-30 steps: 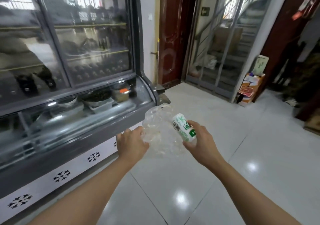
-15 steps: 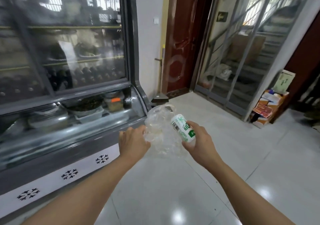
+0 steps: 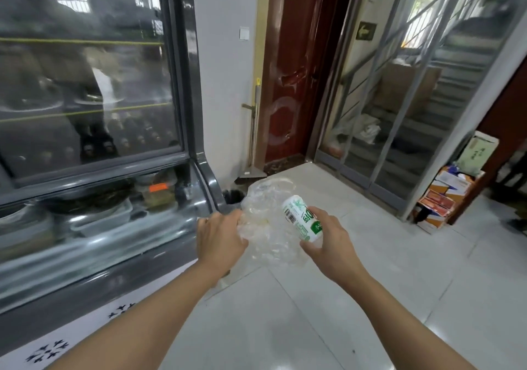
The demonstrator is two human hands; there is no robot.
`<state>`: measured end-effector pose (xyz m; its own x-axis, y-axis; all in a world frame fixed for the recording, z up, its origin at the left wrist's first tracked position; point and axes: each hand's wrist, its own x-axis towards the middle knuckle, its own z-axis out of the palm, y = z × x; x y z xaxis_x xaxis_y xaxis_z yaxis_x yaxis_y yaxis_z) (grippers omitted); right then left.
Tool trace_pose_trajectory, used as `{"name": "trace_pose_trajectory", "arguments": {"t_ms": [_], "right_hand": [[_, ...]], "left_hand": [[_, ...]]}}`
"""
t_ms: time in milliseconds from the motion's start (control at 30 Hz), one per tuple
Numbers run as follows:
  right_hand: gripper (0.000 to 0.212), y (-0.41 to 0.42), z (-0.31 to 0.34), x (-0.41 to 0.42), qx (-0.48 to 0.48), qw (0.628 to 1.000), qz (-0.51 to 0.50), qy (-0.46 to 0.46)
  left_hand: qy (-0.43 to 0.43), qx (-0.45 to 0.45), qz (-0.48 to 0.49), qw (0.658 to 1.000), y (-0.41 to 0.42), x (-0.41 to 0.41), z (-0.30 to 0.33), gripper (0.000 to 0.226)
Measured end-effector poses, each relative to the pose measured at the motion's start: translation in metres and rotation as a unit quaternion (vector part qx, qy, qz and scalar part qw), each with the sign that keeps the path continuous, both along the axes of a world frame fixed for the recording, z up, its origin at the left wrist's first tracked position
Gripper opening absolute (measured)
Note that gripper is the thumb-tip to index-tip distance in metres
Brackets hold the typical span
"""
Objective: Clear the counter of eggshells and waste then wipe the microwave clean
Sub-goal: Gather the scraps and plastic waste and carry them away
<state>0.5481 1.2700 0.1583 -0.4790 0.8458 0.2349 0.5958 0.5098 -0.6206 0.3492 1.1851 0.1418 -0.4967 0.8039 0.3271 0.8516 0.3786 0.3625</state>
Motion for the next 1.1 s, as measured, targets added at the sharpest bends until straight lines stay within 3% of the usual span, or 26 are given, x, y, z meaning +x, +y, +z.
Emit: {"name": "trace_pose_trajectory", "arguments": {"t_ms": [367, 800, 1100], "right_hand": [[0.064, 0.167, 0.004, -0.061, -0.006, 1.0, -0.019, -0.01], [0.064, 0.402, -0.018, -0.151, 0.004, 0.997, 0.082, 0.007], [0.068, 0.547, -0.031, -0.218, -0.022, 0.99, 0.139, -0.015]], "left_hand": [[0.009, -0.015, -0.02, 1.0, 0.172, -0.071, 0.01, 0.031], [0.001, -0.017, 0.078, 0.997, 0.365, -0.137, -0.008, 0.022], [-0.022, -0.056, 0.164, 0.985, 0.472, -0.181, -0.019, 0.028]]}}
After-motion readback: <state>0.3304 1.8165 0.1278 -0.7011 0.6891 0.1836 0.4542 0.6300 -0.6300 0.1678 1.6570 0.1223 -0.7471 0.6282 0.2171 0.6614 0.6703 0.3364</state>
